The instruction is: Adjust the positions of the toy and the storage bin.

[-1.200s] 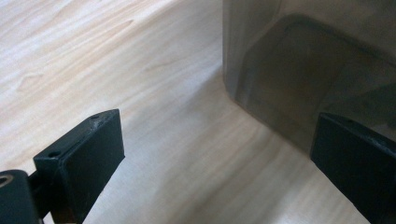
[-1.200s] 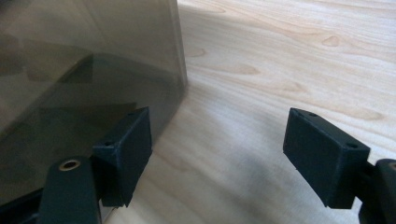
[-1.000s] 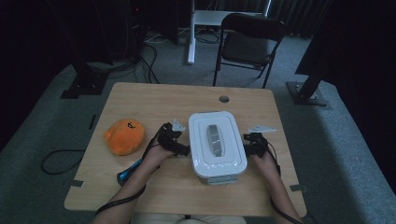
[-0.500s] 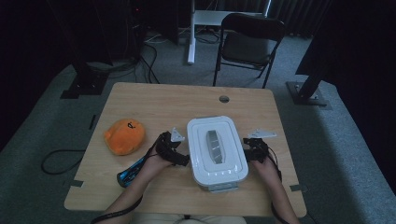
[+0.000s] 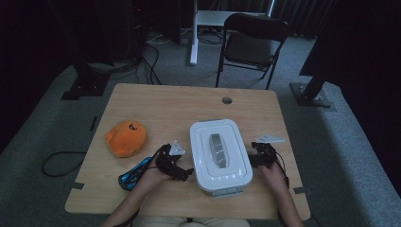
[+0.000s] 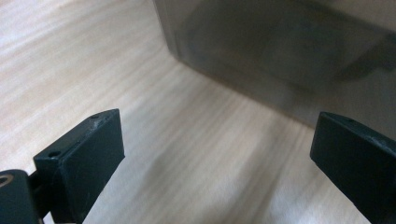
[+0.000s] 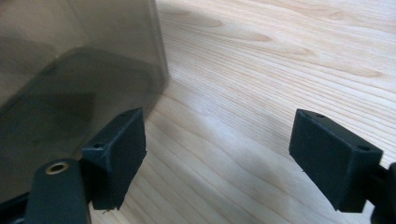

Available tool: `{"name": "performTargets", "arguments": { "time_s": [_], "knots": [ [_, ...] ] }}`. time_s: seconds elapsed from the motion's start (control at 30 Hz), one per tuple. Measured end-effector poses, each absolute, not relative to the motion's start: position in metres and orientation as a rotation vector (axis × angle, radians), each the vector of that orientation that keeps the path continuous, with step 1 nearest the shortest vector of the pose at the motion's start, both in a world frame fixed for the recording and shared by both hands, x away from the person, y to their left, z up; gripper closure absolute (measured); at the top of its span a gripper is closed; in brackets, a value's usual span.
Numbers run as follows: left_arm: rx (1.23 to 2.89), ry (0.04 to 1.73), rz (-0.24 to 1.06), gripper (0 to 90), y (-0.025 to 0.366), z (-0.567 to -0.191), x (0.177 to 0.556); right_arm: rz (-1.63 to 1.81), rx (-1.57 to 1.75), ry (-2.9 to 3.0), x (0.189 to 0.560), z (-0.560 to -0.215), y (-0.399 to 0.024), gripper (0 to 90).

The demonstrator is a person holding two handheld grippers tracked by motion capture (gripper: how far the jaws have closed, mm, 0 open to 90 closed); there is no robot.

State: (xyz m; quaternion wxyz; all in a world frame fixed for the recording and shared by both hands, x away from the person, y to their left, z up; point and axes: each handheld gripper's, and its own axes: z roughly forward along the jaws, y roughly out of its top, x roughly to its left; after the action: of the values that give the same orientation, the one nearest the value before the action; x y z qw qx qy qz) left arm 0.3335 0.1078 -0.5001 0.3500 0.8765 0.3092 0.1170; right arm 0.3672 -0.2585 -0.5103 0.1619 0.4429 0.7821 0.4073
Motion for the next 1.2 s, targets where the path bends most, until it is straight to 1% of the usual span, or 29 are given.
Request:
{"name": "performTargets", "arguments": {
  "time_s": [0.13,0.27,0.33,0.4,0.5,0.7,0.9,1.2],
  "knots": [
    [2.264,0.820,0.305,3.5,0.113,-0.505,0.326,1.169,1.310,2.189,0.363,-0.503,-0.268,16.9],
    [2.247,0.792,0.303,3.4,0.118,-0.507,0.315,1.189,1.359,2.120,0.357,-0.489,-0.277,14.7],
    [2.264,0.768,0.266,3.4,0.119,-0.511,0.312,1.172,1.366,2.116,0.355,-0.481,-0.280,14.7],
    [2.285,0.768,0.270,3.5,0.120,-0.515,0.309,1.161,1.349,2.148,0.352,-0.473,-0.280,12.2],
    [2.306,0.754,0.291,3.5,0.120,-0.517,0.303,1.198,1.335,2.152,0.349,-0.465,-0.280,12.3],
    [2.305,0.736,0.307,3.8,0.119,-0.514,0.292,1.262,1.291,2.118,0.335,-0.434,-0.272,12.3],
    [2.323,0.731,0.311,3.8,0.116,-0.522,0.287,1.357,1.214,2.132,0.323,-0.408,-0.259,11.9],
    [2.298,0.738,0.321,3.7,0.115,-0.524,0.284,1.419,1.122,2.167,0.308,-0.385,-0.226,11.9]
  ]
}}
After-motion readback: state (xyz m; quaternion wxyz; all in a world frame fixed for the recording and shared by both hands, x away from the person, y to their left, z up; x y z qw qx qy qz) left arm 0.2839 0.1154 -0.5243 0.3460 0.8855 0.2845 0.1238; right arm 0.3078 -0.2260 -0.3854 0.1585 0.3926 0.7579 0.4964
